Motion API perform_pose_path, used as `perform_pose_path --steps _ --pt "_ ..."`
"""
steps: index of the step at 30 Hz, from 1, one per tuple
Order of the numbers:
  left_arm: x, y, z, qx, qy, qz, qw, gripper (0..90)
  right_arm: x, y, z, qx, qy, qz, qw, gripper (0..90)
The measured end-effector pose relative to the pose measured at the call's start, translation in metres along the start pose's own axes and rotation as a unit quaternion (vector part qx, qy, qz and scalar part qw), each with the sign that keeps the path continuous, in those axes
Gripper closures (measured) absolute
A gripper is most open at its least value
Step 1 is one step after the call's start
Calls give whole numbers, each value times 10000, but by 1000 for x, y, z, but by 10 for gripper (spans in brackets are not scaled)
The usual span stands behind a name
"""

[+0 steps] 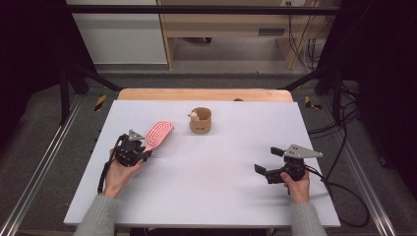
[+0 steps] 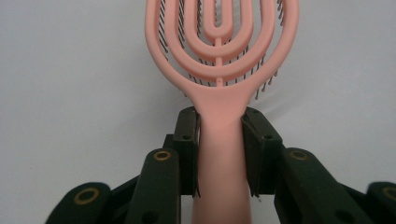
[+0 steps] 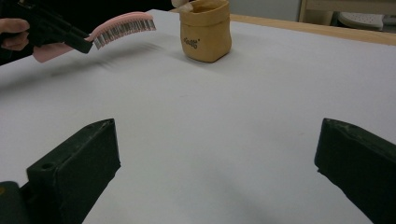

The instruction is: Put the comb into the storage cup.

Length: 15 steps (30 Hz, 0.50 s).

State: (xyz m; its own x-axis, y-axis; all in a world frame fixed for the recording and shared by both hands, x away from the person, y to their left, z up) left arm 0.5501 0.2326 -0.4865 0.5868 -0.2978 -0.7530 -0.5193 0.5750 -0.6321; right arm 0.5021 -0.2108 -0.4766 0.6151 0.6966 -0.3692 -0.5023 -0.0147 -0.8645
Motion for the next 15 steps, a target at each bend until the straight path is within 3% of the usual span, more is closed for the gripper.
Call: perform_pose_path --steps 10,15 --pt "-9 0 0 -111 -26 -206 9997 692 0 0 0 1 -7 -2 10000 3" --pt "-14 -2 -2 -65 -77 -325 9994 693 1 0 0 9 -8 4 10000 3"
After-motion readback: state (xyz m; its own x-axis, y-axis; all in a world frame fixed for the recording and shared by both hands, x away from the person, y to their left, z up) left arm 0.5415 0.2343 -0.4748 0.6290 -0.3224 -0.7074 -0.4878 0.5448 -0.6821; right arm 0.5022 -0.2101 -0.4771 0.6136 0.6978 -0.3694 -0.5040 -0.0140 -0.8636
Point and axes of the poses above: each handheld gripper's, and its own axes: x roughly forward along the jaws, y roughly out of its underside, z roughly to its left, the point moved 6 cm from there along x, roughly forward along the jaws, and after that the axes turned 12 degrees about x, right-handed, at the moved point
